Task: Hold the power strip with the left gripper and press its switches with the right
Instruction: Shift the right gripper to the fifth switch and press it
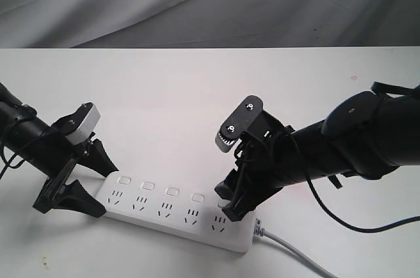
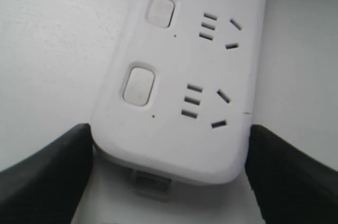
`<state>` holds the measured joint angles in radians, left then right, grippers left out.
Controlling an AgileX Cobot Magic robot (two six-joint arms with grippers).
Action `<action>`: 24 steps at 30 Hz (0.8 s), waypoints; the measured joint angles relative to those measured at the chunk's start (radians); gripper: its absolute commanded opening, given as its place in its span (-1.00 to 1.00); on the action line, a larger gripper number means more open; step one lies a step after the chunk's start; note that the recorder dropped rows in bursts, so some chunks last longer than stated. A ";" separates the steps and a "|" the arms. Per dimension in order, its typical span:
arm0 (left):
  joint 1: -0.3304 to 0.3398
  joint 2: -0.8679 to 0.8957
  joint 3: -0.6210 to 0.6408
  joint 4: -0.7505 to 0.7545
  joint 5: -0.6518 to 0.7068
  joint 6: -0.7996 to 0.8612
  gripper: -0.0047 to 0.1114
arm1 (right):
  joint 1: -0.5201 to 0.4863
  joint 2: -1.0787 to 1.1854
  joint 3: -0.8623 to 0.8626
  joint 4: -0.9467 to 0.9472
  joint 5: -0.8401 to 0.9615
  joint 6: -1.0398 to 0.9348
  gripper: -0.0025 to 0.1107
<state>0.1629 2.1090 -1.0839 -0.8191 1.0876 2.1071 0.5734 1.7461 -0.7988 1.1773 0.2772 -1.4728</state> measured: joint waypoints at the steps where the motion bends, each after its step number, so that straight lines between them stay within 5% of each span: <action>1: 0.000 0.000 0.000 0.000 0.000 0.000 0.18 | 0.000 0.000 0.000 0.000 0.000 0.000 0.03; 24: 0.000 0.000 0.000 0.000 0.000 0.000 0.18 | 0.000 0.058 0.000 0.027 -0.025 -0.011 0.03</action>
<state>0.1629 2.1090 -1.0839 -0.8191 1.0876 2.1071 0.5734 1.8041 -0.7988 1.2040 0.2519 -1.4838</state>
